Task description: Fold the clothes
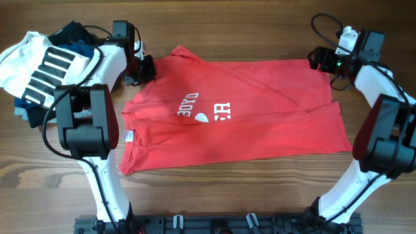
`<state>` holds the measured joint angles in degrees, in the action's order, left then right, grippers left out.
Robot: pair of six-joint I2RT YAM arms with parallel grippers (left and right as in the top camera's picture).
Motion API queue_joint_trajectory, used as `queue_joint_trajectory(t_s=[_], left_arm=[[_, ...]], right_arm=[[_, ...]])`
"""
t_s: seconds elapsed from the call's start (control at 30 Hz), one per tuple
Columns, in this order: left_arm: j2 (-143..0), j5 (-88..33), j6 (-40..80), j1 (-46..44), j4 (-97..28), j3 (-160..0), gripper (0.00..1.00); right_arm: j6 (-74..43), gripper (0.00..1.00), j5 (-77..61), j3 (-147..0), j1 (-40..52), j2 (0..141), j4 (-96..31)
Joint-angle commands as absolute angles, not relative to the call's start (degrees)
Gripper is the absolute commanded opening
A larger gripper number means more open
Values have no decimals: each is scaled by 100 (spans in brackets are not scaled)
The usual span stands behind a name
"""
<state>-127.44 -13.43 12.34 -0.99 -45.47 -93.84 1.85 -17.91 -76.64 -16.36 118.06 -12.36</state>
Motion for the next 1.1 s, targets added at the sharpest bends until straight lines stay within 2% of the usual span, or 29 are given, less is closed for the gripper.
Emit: queue_joint_trajectory(t_s=[0.0, 0.37, 0.43, 0.5, 0.53, 0.6, 0.63, 0.77, 0.97, 1.07], left_arm=[[-12726, -1216, 1262, -51, -4613, -9349, 17], [-12726, -1216, 1262, -51, -4609, -9349, 17], [-12726, -1216, 1262, -51, -4609, -9349, 17], [-12726, -1216, 1262, -51, -4611, -9349, 17], [-12726, -1216, 1262, -51, -4609, -9349, 17], [-12726, -1216, 1262, -51, -4609, -9349, 17], [-12726, -1216, 1262, -51, -4611, -9349, 16], [-12726, -1216, 1262, -51, -4661, -9349, 16], [-12613, -1219, 1262, -45, -4700, -9349, 4], [-12449, -1219, 1262, -40, -4698, -9349, 4]], right_arm=[[287, 92, -1396, -7741, -1612, 12051, -1044], [309, 90, -1330, -7736, -1466, 12446, -923], [298, 86, -1332, -7736, -1428, 12499, -862], [294, 77, -1328, -7736, -1391, 12516, -803], [276, 65, -1308, -7736, -1380, 12516, -766], [172, 49, -1201, -7736, -1376, 12516, -722], [82, 30, -1020, -7736, -1376, 12516, -729], [-23, 6, -582, -7736, -1376, 12516, -781], [-38, 4, -255, -7743, -1378, 12425, -1170], [-287, 4, -233, -7743, -1378, 12258, -1326]])
